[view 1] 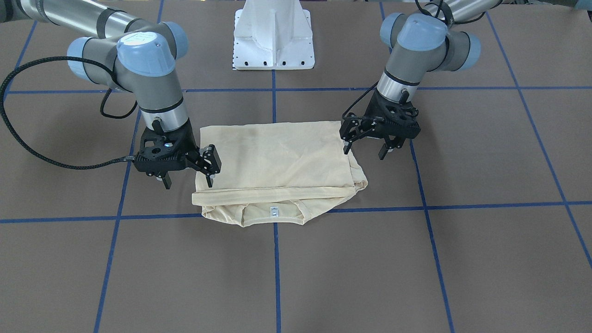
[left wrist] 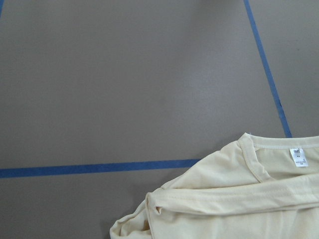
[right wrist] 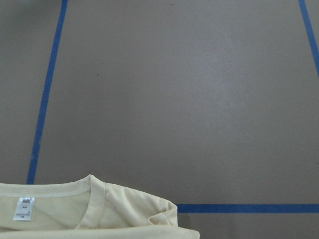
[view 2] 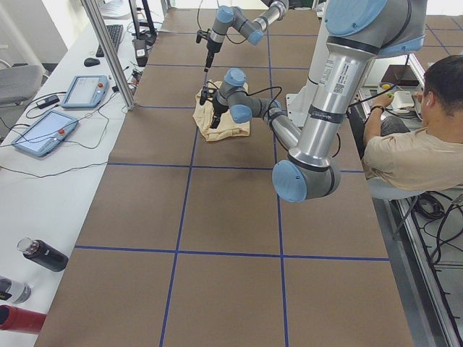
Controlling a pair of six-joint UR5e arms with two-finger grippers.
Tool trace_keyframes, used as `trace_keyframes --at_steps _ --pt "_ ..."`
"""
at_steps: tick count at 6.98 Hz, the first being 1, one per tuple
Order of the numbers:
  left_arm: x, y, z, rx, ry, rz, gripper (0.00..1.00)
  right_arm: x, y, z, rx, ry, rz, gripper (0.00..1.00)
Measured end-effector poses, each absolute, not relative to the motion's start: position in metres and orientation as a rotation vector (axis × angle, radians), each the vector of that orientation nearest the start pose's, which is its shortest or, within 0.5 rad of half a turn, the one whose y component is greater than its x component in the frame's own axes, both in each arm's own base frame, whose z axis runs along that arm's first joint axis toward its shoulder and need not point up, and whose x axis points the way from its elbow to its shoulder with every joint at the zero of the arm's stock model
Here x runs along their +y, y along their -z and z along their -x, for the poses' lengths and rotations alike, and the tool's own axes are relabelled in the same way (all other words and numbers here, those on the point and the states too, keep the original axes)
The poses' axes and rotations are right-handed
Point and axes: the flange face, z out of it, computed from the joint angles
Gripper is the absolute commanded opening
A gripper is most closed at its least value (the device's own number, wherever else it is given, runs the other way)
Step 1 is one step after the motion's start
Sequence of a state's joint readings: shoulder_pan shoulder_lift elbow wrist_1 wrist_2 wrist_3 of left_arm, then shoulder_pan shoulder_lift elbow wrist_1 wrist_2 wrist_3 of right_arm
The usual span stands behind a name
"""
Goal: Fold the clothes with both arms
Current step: 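Lower the left gripper to the folded shirt's side edge nearest it and grasp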
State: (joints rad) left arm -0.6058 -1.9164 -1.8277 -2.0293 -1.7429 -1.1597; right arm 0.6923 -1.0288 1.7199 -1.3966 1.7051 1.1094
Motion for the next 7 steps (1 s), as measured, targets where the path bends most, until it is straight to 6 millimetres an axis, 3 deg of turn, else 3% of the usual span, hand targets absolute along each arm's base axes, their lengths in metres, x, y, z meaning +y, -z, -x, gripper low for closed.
trace_keyframes --at_steps 1,3,4,5,7 --pt "-0.41 -0.307 -0.446 1.022 0.077 -0.34 1.0 -0.511 -0.266 0.428 -0.796 -0.152 -0.37 1.0" --pt "-0.358 -0.321 -0.486 1.03 0.084 -0.283 0.77 -0.508 -0.267 0.424 -0.798 -0.151 -0.373 1.0" --pt "-0.342 -0.326 -0.498 1.027 0.088 -0.267 0.63 -0.508 -0.267 0.424 -0.798 -0.15 -0.373 1.0" --pt "-0.336 -0.329 -0.504 1.024 0.088 -0.259 0.57 -0.508 -0.266 0.424 -0.798 -0.151 -0.373 1.0" --pt "-0.329 -0.337 -0.514 1.011 0.081 -0.246 0.55 -0.508 -0.266 0.424 -0.799 -0.152 -0.374 1.0"
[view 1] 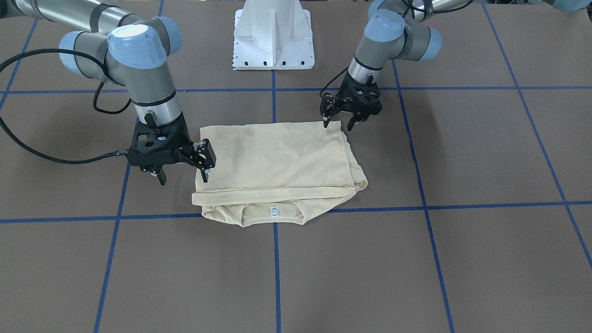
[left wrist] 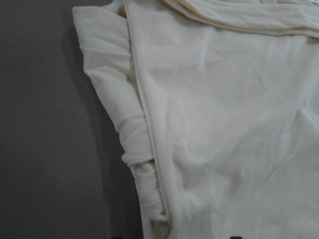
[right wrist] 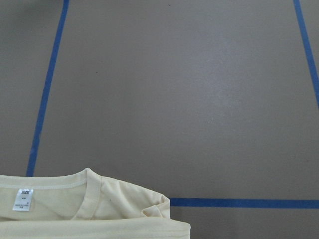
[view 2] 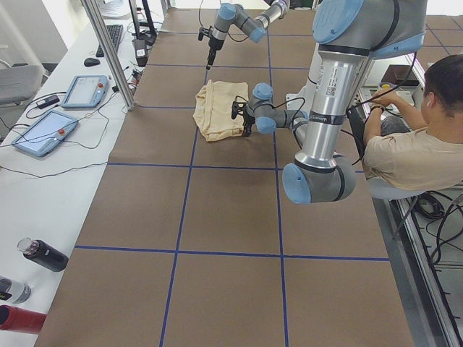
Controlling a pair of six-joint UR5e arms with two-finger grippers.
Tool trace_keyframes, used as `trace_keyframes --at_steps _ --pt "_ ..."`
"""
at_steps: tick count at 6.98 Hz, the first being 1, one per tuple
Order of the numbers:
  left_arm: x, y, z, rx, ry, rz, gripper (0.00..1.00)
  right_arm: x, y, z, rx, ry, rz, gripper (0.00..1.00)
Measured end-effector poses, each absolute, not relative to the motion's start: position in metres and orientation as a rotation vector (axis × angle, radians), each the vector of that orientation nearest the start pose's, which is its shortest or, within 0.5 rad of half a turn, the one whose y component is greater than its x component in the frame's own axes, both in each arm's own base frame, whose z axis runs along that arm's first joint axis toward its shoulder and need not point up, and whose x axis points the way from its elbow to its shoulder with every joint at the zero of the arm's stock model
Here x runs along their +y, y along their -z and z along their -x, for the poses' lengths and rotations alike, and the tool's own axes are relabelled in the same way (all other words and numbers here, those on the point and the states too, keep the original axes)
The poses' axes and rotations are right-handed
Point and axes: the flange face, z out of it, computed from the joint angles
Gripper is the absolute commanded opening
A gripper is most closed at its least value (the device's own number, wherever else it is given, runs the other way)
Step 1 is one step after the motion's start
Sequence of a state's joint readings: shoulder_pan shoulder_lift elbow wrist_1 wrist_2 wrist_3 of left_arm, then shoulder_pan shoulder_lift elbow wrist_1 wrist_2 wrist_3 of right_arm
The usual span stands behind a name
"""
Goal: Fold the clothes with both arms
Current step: 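Lower the left gripper to the folded shirt's side edge nearest it and grasp, then lift the shirt side with the left gripper and fold it over the shirt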
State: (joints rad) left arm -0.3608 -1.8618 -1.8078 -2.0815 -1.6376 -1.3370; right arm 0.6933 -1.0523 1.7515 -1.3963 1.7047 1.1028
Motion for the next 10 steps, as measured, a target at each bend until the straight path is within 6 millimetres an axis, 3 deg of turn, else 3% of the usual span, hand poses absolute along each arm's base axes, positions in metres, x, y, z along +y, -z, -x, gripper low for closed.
trace_keyframes --at_steps 1,3,6,8,9,10 --pt "-0.326 -0.338 -0.518 1.008 0.074 -0.241 0.46 -0.508 -0.266 0.424 -0.799 -0.152 -0.374 1.0" --pt "-0.323 -0.337 -0.52 1.012 0.074 -0.236 0.0 -0.508 -0.266 0.424 -0.799 -0.152 -0.375 1.0" --pt "-0.322 -0.33 -0.514 1.027 0.088 -0.233 0.0 -0.508 -0.266 0.424 -0.798 -0.153 -0.375 1.0" --pt "-0.328 -0.329 -0.5 1.022 0.083 -0.254 0.0 -0.508 -0.266 0.424 -0.798 -0.152 -0.375 1.0" --pt "-0.349 -0.335 -0.488 0.996 0.079 -0.293 0.0 -0.508 -0.267 0.424 -0.798 -0.152 -0.375 1.0" --pt "-0.383 -0.351 -0.472 0.943 0.076 -0.346 0.0 -0.508 -0.266 0.425 -0.798 -0.152 -0.375 1.0"
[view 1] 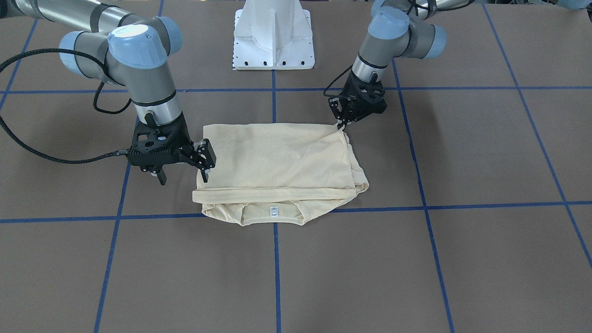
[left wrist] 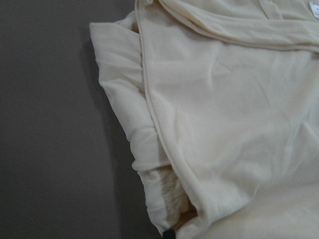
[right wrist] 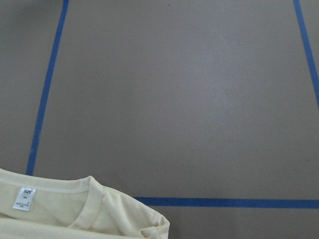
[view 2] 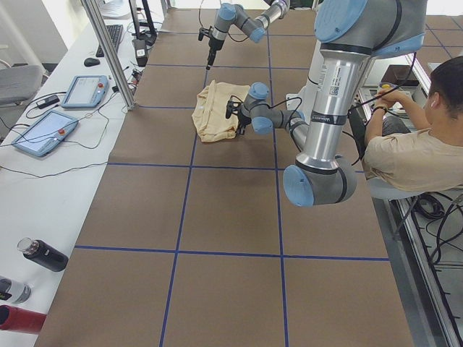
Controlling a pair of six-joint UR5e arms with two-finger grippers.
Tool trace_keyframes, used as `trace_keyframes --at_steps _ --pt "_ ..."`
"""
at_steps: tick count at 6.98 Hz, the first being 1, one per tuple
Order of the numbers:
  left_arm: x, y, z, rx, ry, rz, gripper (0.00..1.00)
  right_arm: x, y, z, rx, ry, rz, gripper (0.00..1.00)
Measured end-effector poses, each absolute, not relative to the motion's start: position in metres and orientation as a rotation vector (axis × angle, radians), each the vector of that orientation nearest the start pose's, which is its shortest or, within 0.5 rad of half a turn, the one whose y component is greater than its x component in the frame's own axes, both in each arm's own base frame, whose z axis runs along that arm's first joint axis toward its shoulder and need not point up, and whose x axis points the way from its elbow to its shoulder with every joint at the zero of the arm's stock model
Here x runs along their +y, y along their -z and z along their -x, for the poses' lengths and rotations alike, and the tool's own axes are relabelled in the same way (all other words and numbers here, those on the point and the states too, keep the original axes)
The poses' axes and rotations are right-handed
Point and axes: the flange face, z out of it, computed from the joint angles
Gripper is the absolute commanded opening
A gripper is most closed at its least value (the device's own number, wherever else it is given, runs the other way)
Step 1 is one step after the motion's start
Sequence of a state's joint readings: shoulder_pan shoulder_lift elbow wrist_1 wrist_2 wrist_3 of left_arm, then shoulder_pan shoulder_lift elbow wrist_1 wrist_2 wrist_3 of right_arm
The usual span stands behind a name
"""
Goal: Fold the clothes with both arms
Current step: 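Lift the shirt side with the left gripper and fold it over the shirt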
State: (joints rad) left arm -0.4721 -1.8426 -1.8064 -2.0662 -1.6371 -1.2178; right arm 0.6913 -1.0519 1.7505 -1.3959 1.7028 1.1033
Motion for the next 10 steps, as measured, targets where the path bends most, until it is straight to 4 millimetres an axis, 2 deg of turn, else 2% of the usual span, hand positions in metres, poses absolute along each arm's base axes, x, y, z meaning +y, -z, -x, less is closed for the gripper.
trace_keyframes --at_steps 1,2,3,5,6,7,8,10 --pt "-0.426 -0.369 -0.457 0.877 0.074 -0.398 0.0 -0.507 -0.266 0.425 -0.799 -0.152 -0.374 1.0" --pt "-0.478 -0.379 -0.448 0.816 0.073 -0.448 0.0 -0.507 -0.266 0.425 -0.799 -0.152 -0.374 1.0" --pt "-0.532 -0.379 -0.448 0.772 0.082 -0.484 0.0 -0.507 -0.266 0.425 -0.799 -0.151 -0.373 1.0" --pt "-0.634 -0.363 -0.465 0.75 0.1 -0.553 0.0 -0.507 -0.266 0.426 -0.799 -0.149 -0.373 1.0" --pt "-0.669 -0.353 -0.473 0.762 0.096 -0.585 0.9 -0.506 -0.266 0.426 -0.799 -0.149 -0.372 1.0" --pt "-0.687 -0.347 -0.477 0.772 0.088 -0.602 1.0 -0.505 -0.265 0.428 -0.802 -0.15 -0.37 1.0" --pt "-0.696 -0.345 -0.473 0.768 0.065 -0.622 1.0 -0.503 -0.262 0.433 -0.806 -0.15 -0.368 1.0" --pt "-0.709 -0.36 -0.441 0.751 -0.023 -0.659 1.0 -0.498 -0.248 0.452 -0.831 -0.177 -0.348 0.99"
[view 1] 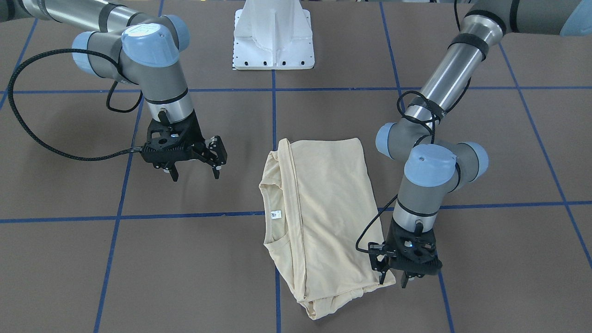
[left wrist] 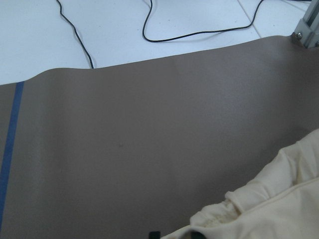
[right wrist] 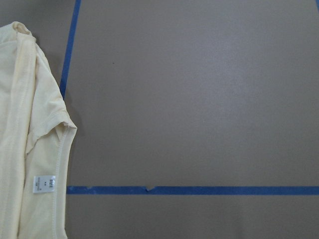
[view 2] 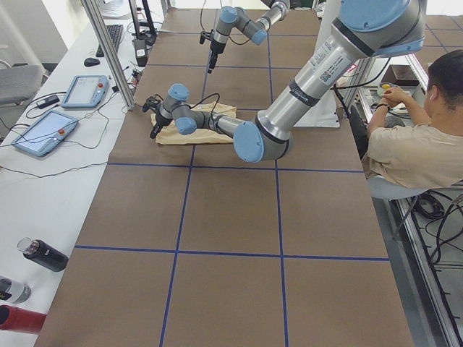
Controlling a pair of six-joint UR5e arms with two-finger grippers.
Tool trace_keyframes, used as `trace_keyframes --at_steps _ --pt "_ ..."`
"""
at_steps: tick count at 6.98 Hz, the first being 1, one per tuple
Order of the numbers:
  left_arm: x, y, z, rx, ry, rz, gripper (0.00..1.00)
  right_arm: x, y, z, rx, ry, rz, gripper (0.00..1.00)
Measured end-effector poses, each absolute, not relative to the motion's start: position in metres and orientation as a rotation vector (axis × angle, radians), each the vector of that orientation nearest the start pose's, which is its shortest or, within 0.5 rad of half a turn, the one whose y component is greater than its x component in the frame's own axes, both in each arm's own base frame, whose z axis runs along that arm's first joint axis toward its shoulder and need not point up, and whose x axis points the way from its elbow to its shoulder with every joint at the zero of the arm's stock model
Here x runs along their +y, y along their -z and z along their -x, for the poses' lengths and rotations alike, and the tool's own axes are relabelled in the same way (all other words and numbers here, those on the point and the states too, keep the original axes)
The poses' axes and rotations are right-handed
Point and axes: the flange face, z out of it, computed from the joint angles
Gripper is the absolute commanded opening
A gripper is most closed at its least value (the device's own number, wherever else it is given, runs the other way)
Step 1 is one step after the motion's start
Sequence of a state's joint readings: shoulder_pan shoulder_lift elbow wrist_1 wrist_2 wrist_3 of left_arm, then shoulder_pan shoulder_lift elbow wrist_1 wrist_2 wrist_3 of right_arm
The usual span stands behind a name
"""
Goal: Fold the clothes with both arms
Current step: 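Lift the shirt side with the left gripper and fold it over the shirt, then move the right gripper over the shirt's collar edge while the left gripper withdraws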
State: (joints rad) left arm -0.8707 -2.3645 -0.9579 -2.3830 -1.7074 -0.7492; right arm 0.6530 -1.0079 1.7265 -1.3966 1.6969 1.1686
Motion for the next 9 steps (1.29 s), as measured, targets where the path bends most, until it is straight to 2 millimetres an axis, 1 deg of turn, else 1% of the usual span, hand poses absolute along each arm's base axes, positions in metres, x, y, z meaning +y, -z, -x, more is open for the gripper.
trace_keyframes --at_steps 1,2,3,4,5,6,7,8,9 --pt "-0.705 -0.378 -0.42 0.757 -0.062 -0.663 1.0 -0.495 -0.234 0.474 -0.85 -0.22 -0.32 0.98" --pt "-0.698 -0.39 -0.407 0.766 -0.079 -0.673 1.0 -0.49 -0.219 0.506 -0.858 -0.272 -0.295 0.97" --pt "-0.694 -0.395 -0.402 0.772 -0.083 -0.678 1.0 -0.482 -0.208 0.539 -0.854 -0.318 -0.283 0.97" --pt "-0.692 -0.398 -0.399 0.776 -0.082 -0.68 1.0 -0.474 -0.199 0.566 -0.847 -0.336 -0.278 0.97" --pt "-0.69 -0.399 -0.397 0.78 -0.081 -0.683 1.0 -0.467 -0.19 0.592 -0.832 -0.328 -0.285 0.94" --pt "-0.687 -0.401 -0.395 0.782 -0.081 -0.685 1.0 -0.461 -0.179 0.62 -0.811 -0.311 -0.304 0.88" --pt "-0.685 -0.402 -0.393 0.783 -0.081 -0.686 1.0 -0.458 -0.164 0.639 -0.787 -0.279 -0.322 0.88" --pt "-0.684 -0.403 -0.392 0.783 -0.079 -0.685 1.0 -0.452 -0.152 0.651 -0.743 -0.216 -0.335 0.88" --pt "-0.683 -0.404 -0.392 0.783 -0.078 -0.683 1.0 -0.441 -0.143 0.66 -0.686 -0.138 -0.341 0.88"
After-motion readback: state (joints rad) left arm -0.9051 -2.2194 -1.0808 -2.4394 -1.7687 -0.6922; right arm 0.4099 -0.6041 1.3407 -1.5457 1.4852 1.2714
